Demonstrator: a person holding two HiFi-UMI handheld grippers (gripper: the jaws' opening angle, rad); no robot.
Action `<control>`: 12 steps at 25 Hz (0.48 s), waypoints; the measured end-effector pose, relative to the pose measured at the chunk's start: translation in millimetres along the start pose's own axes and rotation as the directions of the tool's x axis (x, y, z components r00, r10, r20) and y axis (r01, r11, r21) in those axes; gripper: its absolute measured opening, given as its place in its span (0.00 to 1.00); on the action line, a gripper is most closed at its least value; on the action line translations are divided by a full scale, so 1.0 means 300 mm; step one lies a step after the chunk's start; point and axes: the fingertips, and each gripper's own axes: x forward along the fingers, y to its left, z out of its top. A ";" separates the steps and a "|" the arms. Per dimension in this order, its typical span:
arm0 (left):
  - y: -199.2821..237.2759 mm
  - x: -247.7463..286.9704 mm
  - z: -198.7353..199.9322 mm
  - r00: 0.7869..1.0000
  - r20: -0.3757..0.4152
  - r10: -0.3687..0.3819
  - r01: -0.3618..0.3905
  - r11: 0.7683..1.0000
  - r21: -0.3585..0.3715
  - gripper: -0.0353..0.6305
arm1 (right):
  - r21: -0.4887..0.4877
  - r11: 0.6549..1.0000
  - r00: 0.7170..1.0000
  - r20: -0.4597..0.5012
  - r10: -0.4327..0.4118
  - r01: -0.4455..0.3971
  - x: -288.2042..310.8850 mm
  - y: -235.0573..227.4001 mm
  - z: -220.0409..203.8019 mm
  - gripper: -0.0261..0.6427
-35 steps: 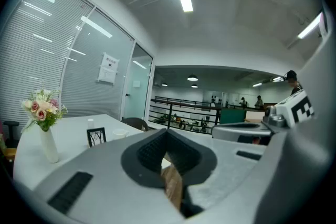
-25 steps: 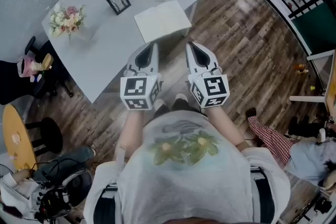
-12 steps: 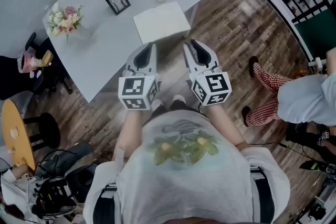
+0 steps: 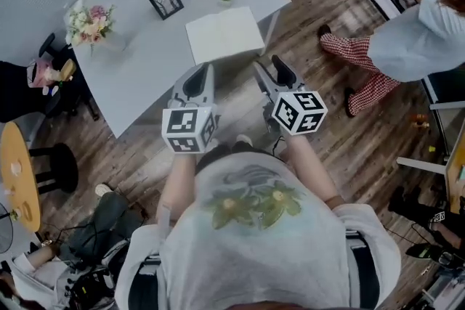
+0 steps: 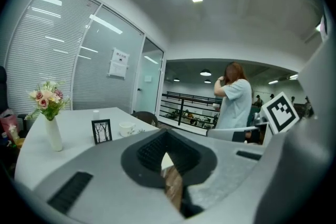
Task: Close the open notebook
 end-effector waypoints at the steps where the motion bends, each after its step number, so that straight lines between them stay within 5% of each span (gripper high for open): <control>1: -0.003 0.006 -0.007 1.000 -0.003 0.010 -0.010 1.000 -0.004 0.06 | 0.014 1.000 1.000 -0.013 0.004 -0.004 0.005 -0.023 -0.008 0.38; 12: -0.002 0.023 -0.067 0.995 -0.047 0.086 -0.087 0.996 -0.028 0.06 | 0.097 0.995 0.992 -0.117 0.038 -0.026 0.058 -0.174 -0.087 0.38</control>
